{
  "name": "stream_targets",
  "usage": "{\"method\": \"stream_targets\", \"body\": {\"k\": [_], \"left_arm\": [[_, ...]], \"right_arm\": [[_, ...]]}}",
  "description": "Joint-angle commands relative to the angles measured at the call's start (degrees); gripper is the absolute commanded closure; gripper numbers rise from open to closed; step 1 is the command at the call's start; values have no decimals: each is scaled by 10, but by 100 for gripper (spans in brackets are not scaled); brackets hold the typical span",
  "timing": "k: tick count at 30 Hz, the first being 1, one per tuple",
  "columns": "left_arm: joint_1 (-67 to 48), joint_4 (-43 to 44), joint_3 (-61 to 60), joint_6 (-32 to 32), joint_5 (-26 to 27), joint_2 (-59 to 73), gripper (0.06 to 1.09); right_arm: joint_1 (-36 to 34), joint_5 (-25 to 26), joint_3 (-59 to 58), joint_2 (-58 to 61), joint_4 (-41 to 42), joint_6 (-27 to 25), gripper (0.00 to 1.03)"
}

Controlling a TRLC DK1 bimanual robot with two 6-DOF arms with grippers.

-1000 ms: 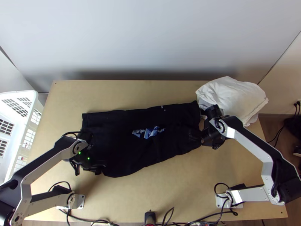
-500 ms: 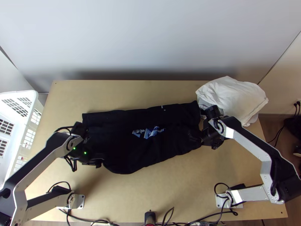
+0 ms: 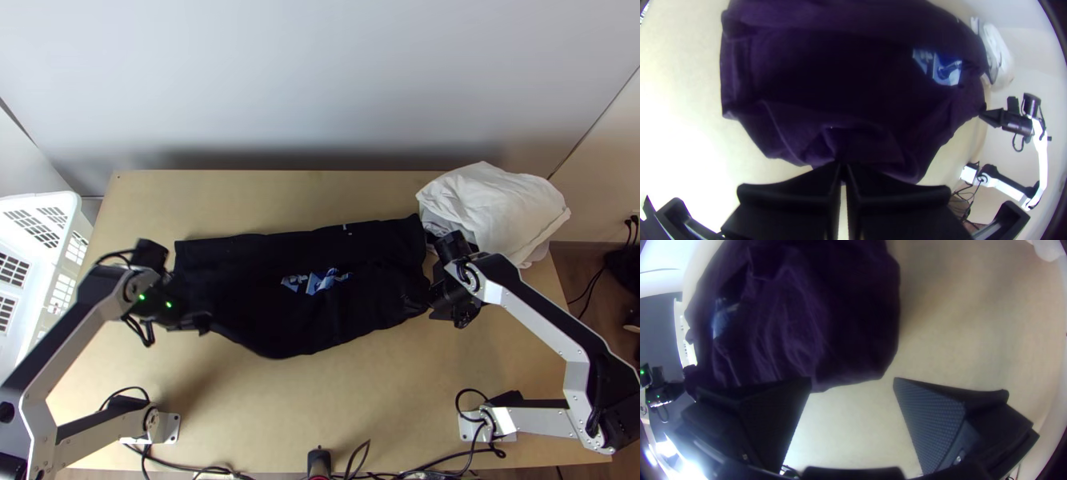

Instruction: Fold the t-shirt

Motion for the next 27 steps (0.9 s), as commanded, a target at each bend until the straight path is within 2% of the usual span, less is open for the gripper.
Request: {"method": "stream_targets", "body": {"k": [1, 13, 15, 19, 21, 23, 24, 27], "left_arm": [[71, -6, 71, 0, 4, 19, 105], [88, -6, 101, -9, 20, 40, 105], [88, -6, 103, -10, 21, 45, 105], [88, -6, 109, -11, 21, 45, 105], [88, -6, 113, -11, 21, 46, 105], [88, -6, 115, -11, 21, 46, 105], [89, -6, 116, -11, 21, 45, 105], [102, -6, 129, -11, 22, 47, 105]], "right_arm": [[3, 8, -6, -3, 13, 6, 18], [6, 24, -32, -4, 103, 32, 18], [6, 28, -39, -3, 126, 36, 28], [4, 59, -51, -3, 162, 54, 69], [3, 68, -52, -1, 166, 54, 77], [1, 80, -52, -2, 169, 56, 94], [0, 88, -53, -6, 173, 60, 100], [-5, 93, -49, -9, 172, 58, 100]]}}
